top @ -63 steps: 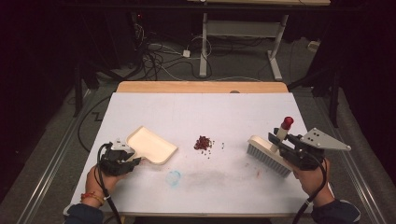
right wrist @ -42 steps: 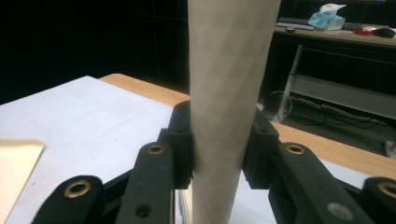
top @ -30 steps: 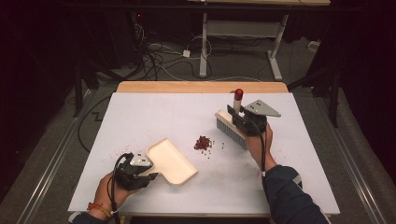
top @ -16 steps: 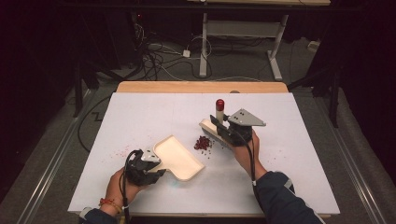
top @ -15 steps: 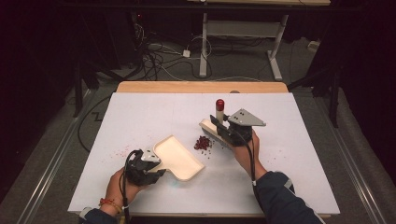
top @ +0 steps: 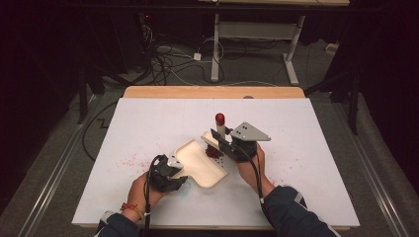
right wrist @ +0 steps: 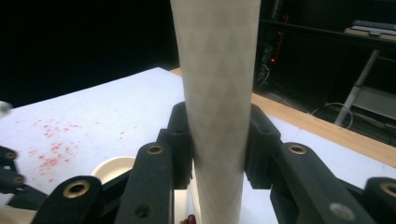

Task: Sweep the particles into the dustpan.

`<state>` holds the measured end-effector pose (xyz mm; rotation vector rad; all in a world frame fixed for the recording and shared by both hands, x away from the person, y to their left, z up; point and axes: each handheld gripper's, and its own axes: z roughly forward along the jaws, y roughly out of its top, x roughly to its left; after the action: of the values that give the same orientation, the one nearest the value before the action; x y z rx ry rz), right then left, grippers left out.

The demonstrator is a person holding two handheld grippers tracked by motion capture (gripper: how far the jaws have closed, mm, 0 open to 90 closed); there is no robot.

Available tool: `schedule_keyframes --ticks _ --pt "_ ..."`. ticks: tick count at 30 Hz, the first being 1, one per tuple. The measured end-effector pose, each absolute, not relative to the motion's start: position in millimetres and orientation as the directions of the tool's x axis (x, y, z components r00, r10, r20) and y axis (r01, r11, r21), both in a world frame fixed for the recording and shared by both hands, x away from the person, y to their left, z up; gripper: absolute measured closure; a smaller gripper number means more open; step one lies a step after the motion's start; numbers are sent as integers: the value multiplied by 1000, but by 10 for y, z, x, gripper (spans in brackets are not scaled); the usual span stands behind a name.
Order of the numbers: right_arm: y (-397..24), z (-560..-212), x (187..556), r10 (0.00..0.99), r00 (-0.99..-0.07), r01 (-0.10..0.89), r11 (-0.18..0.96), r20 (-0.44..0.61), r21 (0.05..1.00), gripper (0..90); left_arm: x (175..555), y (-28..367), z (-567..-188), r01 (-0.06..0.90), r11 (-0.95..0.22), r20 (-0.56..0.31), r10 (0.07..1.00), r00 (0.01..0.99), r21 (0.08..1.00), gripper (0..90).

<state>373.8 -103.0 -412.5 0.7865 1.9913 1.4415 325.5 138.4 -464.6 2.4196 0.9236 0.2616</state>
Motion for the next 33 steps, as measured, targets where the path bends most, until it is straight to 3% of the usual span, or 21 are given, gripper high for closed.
schedule_keyframes --ticks 18,33 --pt "-788 -4052 3411 676 -733 135 260 -81 956 696 3278 1353 -4653 563 -620 -16 665 747 547 635" --pt "-1021 -3872 3370 639 -767 109 229 -65 967 699 3260 1481 -4726 558 -625 -21 655 755 546 635"
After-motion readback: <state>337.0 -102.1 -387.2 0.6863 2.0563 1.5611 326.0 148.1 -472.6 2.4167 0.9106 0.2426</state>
